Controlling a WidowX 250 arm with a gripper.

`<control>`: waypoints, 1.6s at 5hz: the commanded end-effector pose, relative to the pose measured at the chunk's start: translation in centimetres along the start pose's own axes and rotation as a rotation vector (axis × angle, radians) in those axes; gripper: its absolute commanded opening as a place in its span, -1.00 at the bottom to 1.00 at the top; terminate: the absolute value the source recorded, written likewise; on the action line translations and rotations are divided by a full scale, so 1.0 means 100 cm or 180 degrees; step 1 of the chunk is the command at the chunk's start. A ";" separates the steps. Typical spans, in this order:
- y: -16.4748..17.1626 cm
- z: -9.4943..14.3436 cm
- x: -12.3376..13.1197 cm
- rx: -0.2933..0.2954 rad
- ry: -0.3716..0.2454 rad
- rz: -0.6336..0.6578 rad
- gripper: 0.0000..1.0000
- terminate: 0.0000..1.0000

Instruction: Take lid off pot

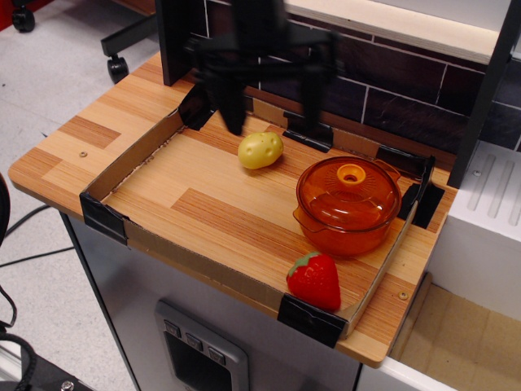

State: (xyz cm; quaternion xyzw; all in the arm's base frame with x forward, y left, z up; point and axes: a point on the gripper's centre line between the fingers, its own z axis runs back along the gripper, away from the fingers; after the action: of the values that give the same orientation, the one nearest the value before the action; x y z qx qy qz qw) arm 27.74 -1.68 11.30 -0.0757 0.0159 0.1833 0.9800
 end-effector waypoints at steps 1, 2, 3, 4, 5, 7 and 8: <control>-0.039 -0.014 0.003 0.0028 -0.0147 -0.0059 1.00 -1.00; -0.046 -0.020 0.011 0.0035 -0.0144 0.0026 1.00 -1.00; -0.053 -0.028 0.014 0.0082 -0.0133 0.0027 1.00 -1.00; -0.057 -0.039 0.015 0.0149 -0.0019 0.0043 1.00 -1.00; -0.056 -0.043 0.014 0.0179 -0.0006 0.0047 1.00 -1.00; -0.054 -0.052 0.017 0.0239 0.0022 0.0074 1.00 -1.00; -0.054 -0.055 0.017 0.0272 -0.0019 0.0103 -1.00 -1.00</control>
State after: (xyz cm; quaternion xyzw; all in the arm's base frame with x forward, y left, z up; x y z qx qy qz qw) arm 30.75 -6.45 5.56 -0.0281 0.0403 0.2019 0.9782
